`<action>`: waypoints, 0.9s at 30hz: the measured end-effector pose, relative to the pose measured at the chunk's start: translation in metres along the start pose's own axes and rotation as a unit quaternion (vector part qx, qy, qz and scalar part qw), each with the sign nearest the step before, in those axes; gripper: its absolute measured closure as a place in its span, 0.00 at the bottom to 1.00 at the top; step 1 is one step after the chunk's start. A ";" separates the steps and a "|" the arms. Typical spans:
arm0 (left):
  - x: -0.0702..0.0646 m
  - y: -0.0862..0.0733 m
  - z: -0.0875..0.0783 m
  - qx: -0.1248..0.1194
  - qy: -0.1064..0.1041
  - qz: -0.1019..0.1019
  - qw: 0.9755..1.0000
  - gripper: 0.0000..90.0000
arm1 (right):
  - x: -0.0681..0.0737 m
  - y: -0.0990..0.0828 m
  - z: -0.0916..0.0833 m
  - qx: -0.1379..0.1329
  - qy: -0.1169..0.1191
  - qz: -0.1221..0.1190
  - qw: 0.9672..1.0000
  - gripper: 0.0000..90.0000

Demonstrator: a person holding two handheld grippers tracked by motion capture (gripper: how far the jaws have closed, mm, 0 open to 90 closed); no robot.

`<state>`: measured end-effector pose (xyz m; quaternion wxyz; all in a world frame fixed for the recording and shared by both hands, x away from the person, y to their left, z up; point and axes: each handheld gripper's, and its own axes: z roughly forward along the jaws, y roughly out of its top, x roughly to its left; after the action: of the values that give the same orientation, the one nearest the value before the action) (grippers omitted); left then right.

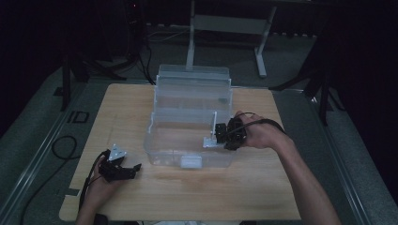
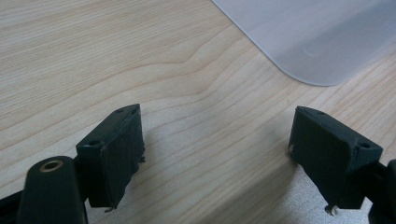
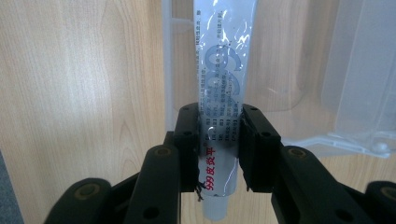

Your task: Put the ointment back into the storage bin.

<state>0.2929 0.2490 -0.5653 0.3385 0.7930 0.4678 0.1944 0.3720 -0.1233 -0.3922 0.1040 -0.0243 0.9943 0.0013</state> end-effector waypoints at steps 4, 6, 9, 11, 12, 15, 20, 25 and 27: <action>0.000 0.000 0.000 0.000 0.000 0.000 1.000 0.20 | -0.002 0.002 0.003 0.000 0.003 -0.001 1.000 0.78; 0.000 0.000 0.000 0.000 0.000 0.000 1.000 0.20 | -0.002 0.003 0.004 0.000 0.005 0.002 1.000 0.78; 0.000 0.000 0.000 0.000 0.000 0.000 1.000 0.20 | -0.002 0.005 0.005 0.000 0.007 0.001 1.000 0.78; 0.000 0.000 0.000 0.000 0.000 0.000 1.000 0.20 | -0.003 0.006 0.006 -0.001 0.008 -0.002 1.000 0.78; 0.000 0.000 0.000 -0.001 0.000 0.000 1.000 0.20 | -0.003 0.007 0.006 0.001 0.008 -0.001 1.000 0.78; 0.000 0.000 0.000 0.000 0.000 0.000 1.000 0.20 | -0.003 0.008 0.009 0.003 0.010 -0.002 1.000 0.78; 0.000 0.000 0.000 0.000 0.000 0.000 1.000 0.20 | -0.004 0.010 0.012 0.005 0.012 -0.002 1.000 0.78; 0.000 0.000 0.000 0.000 0.000 0.000 1.000 0.20 | -0.005 0.012 0.013 0.006 0.014 0.002 1.000 0.78; 0.000 0.000 0.000 0.000 0.000 0.000 1.000 0.20 | -0.006 0.013 0.015 0.007 0.013 0.002 1.000 0.78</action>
<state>0.2929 0.2490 -0.5653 0.3387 0.7928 0.4678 0.1947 0.3801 -0.1104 -0.4053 0.0914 -0.0216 0.9956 -0.0061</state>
